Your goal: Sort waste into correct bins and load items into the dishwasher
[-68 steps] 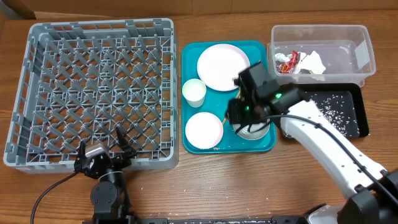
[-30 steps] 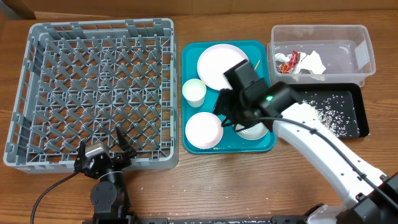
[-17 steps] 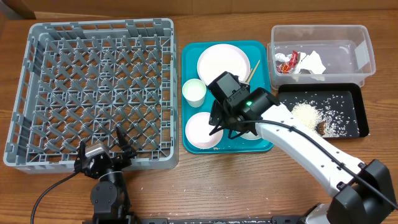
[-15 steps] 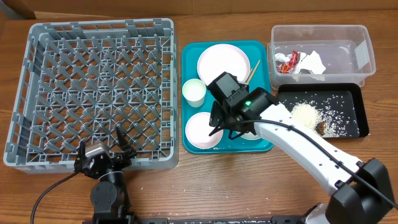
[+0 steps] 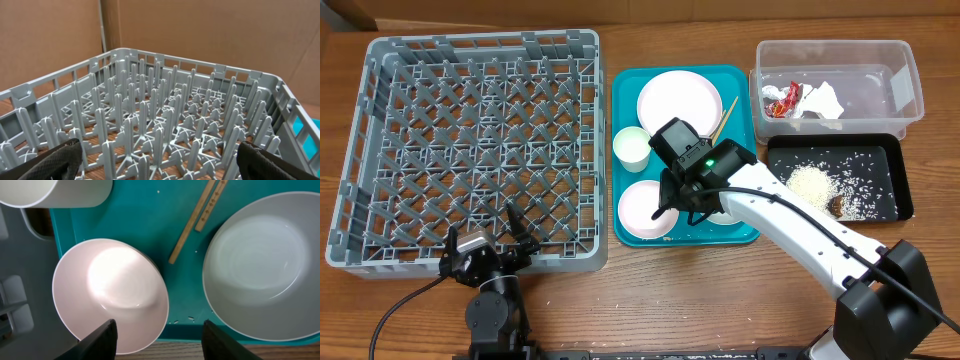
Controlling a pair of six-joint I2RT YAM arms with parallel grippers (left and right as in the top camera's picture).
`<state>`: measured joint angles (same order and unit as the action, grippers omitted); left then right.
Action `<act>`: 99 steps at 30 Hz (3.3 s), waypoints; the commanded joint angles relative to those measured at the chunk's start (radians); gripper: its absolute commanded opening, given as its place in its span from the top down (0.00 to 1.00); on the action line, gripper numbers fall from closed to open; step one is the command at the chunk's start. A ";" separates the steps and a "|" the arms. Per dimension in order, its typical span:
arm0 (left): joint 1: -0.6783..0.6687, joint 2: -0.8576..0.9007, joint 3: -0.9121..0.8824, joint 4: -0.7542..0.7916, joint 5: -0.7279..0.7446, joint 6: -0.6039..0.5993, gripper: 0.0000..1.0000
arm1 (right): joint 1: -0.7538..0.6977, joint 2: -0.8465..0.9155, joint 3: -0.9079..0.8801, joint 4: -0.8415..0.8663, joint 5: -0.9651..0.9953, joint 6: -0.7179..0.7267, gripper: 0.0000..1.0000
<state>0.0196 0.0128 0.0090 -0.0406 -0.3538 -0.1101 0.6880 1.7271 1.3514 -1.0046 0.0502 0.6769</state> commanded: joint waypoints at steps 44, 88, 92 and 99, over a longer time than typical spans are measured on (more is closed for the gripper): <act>-0.001 1.279 1.385 -1.078 0.397 -0.115 0.00 | -0.090 0.231 0.047 0.524 -0.007 0.056 0.66; 0.083 1.634 1.385 -0.897 1.934 -0.169 0.00 | -0.423 -0.046 0.070 0.633 -1.215 -0.080 0.96; 0.078 1.670 1.385 -0.903 1.934 -0.201 0.01 | -0.363 0.006 0.069 0.633 -1.181 -0.083 0.96; 0.077 1.669 1.385 -0.904 1.934 -0.208 0.13 | -0.278 0.083 0.069 0.716 -1.177 -0.056 0.96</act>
<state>0.1070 1.6890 1.3811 -0.9463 1.5066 -0.3119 0.3794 1.8080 1.4273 -0.3206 -1.1313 0.6102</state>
